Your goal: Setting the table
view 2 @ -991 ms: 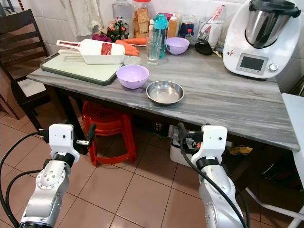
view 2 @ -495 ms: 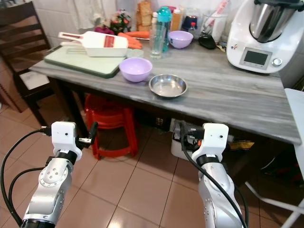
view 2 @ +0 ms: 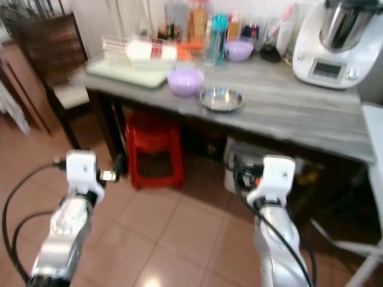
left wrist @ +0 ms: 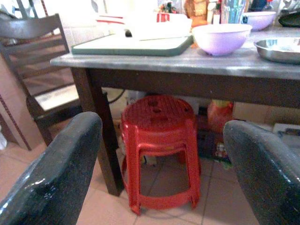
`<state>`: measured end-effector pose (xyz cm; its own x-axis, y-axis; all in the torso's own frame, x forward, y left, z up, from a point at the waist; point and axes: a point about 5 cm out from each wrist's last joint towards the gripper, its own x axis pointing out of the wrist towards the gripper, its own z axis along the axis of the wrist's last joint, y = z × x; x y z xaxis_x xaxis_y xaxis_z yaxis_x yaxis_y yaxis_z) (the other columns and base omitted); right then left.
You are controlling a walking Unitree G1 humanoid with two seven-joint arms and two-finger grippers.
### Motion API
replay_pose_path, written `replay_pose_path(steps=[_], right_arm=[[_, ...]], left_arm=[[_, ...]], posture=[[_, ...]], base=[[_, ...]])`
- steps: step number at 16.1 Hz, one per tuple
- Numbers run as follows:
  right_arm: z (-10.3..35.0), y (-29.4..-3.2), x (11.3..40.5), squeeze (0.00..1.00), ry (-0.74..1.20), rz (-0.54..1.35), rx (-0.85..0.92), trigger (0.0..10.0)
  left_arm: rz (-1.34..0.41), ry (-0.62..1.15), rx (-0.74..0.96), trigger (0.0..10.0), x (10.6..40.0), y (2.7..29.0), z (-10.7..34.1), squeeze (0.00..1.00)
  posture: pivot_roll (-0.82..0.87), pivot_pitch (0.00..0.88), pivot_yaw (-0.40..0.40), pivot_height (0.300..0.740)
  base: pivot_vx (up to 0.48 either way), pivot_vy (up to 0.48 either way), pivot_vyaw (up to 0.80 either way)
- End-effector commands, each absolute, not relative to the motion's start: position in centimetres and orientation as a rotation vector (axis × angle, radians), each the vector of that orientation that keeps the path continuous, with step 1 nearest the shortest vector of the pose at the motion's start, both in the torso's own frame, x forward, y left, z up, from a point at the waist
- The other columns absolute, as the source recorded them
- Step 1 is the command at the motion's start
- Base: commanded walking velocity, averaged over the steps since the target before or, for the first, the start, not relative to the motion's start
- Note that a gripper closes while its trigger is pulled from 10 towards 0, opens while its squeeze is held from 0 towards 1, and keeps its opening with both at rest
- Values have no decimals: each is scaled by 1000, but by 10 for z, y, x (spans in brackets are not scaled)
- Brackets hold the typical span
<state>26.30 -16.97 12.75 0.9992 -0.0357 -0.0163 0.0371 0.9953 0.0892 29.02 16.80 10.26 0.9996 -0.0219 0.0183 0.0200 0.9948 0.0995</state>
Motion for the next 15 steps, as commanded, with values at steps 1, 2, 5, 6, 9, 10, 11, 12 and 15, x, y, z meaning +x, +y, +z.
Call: replay_pose_path(steps=[1, 2, 5, 6, 9, 10, 11, 12, 15], right_arm=[[130, -170, 264, 0, 12, -30, 68, 10000], [129, -170, 264, 0, 18, -35, 52, 10000], [126, -172, 264, 0, 33, -56, 50, 10000], [128, -172, 264, 0, 27, -58, 30, 10000], [128, -172, 264, 0, 31, -50, 43, 10000], [127, -172, 264, 0, 41, -58, 41, 10000], [127, -172, 265, 0, 42, -59, 33, 10000], [128, -172, 265, 0, 38, -58, 30, 10000], [129, -171, 263, 0, 31, -49, 29, 10000]], left_arm=[[-18, -20, 101, 10000, 291, 169, 104, 0], [-23, -33, 114, 10000, 292, 169, 105, 0], [-44, -37, 69, 10000, 292, 168, 107, 0], [-44, -31, 75, 10000, 292, 169, 107, 0], [-40, -12, 77, 10000, 293, 170, 103, 0], [-39, -4, 74, 10000, 293, 169, 102, 0], [-45, -1, 69, 10000, 293, 168, 102, 0], [-51, -5, 69, 10000, 294, 167, 103, 0], [-57, -8, 70, 10000, 293, 166, 104, 0]], posture=[[-34, 0, 1, 740], [-34, 0, 1, 740], [-34, 0, 4, 740], [-34, 0, 4, 740], [-38, 0, 5, 740], [-38, 0, 5, 740], [-38, 0, 5, 740], [-41, 0, 4, 740], [-42, 0, 0, 740]], base=[[-259, 0, 0], [0, 0, 0], [0, 0, 0], [0, 0, 0], [0, 0, 0], [0, 0, 0], [0, 0, -400], [0, 0, -775], [0, -82, -777]])
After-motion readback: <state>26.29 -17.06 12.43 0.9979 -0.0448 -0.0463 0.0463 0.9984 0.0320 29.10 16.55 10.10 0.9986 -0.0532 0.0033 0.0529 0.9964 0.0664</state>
